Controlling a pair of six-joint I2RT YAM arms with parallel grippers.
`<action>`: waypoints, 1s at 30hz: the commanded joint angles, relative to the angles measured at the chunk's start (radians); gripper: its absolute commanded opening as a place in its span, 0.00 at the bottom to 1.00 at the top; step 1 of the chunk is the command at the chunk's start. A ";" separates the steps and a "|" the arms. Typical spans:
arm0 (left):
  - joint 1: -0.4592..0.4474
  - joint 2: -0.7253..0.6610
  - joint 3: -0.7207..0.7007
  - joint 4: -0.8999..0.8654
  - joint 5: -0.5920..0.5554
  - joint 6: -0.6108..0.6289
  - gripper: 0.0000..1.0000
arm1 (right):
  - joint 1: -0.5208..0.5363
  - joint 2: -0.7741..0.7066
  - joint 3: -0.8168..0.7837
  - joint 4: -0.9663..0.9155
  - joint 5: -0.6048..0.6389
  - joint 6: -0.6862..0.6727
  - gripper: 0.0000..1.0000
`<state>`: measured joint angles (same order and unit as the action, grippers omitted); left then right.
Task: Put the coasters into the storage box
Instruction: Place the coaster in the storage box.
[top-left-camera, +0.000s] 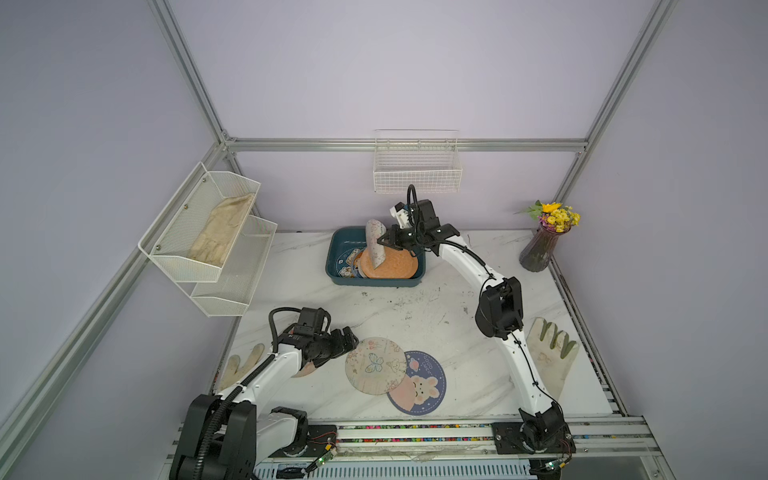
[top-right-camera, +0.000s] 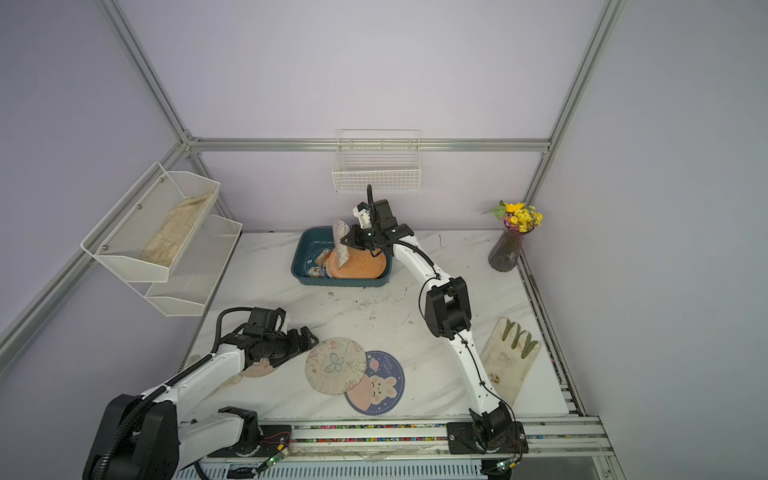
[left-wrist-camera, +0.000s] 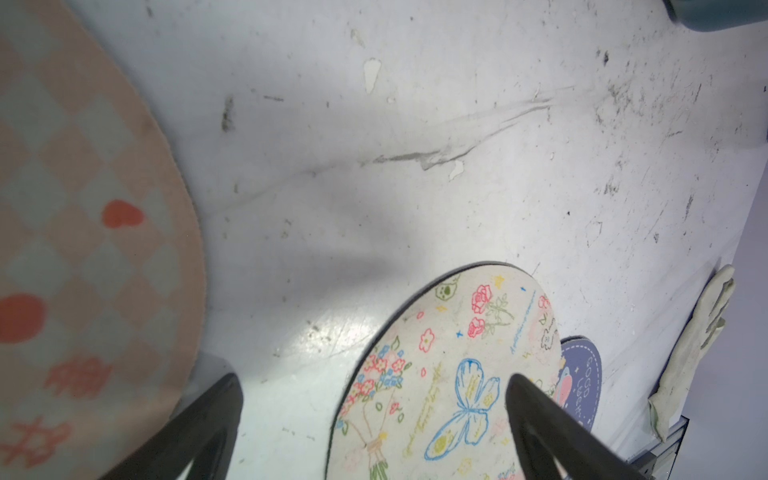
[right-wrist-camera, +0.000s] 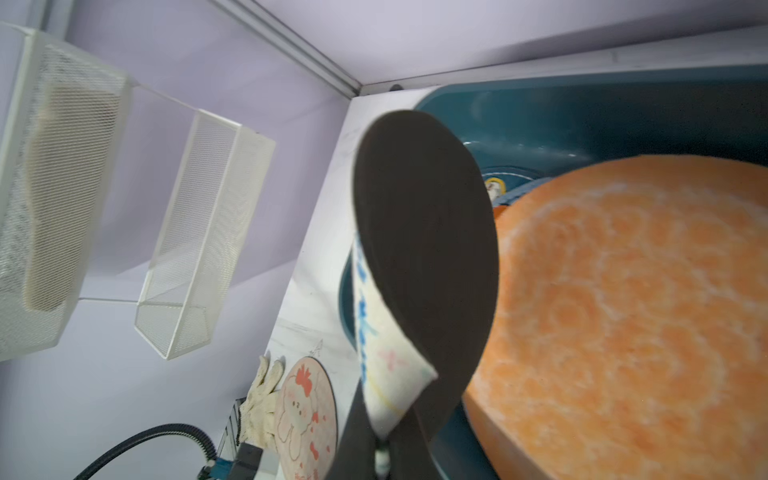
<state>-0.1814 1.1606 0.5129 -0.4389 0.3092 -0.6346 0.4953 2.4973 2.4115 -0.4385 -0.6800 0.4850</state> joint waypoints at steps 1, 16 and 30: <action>-0.013 -0.008 0.077 0.009 -0.005 0.004 0.98 | -0.037 0.018 -0.080 0.027 -0.009 -0.014 0.00; -0.028 -0.018 0.076 -0.006 -0.023 0.004 0.98 | -0.095 -0.026 -0.141 -0.132 0.198 -0.083 0.42; -0.062 0.000 0.083 -0.045 -0.047 0.008 0.98 | -0.087 -0.165 -0.187 -0.257 0.291 -0.103 0.69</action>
<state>-0.2298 1.1561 0.5179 -0.4629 0.2737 -0.6346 0.4042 2.4069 2.2444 -0.6365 -0.4217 0.3973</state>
